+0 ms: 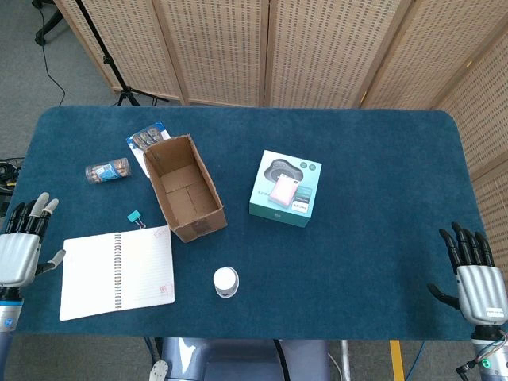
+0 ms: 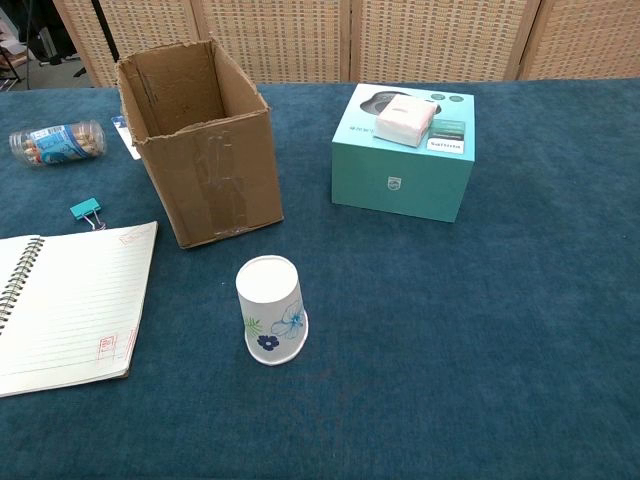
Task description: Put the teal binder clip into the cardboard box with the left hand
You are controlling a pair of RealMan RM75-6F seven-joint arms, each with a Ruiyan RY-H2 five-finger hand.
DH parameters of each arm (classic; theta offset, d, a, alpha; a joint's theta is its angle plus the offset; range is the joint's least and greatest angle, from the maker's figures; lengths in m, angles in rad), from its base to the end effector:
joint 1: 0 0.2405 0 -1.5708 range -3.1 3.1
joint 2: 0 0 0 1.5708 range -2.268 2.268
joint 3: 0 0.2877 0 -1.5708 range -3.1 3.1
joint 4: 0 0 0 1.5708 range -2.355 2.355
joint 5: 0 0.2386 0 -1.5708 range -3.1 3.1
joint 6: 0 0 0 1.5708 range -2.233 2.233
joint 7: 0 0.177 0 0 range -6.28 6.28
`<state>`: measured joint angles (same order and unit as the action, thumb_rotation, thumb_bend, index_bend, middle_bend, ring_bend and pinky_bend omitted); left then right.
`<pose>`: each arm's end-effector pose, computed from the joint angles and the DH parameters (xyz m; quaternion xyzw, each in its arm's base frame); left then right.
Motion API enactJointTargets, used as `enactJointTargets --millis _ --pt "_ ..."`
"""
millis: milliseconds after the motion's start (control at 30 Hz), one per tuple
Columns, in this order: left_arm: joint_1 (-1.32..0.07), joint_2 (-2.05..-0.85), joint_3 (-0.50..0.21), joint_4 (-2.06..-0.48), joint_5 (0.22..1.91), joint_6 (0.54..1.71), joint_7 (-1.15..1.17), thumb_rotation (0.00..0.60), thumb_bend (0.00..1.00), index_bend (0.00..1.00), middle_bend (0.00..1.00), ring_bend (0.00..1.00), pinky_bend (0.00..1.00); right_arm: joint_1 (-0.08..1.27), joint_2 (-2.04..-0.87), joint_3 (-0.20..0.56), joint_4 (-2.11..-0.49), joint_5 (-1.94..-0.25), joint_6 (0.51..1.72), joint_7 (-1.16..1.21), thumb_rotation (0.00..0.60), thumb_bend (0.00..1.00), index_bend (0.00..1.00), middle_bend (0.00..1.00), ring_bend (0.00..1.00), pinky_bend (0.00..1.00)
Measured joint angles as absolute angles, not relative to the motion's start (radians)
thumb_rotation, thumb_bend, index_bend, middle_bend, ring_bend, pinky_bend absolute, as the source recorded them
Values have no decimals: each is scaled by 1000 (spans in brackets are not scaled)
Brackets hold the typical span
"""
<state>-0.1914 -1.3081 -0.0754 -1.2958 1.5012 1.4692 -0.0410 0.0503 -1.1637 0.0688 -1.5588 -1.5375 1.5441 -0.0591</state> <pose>-0.3717 0.2691 0.1146 -0.6169 -0.3302 -0.3979 0.5933 -0.3534 -0.2112 0.1462 0.5942 -0.3475 0.3886 0.6125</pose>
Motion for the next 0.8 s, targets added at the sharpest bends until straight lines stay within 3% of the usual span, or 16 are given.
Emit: enactJointTargets --millis 800 --pt "-195 -1311 -71 -1291 1511 1470 -43 600 207 0 0 0 0 47 -1165 64 -1561 -1544 1550 -64 600 156 0 0 0 0"
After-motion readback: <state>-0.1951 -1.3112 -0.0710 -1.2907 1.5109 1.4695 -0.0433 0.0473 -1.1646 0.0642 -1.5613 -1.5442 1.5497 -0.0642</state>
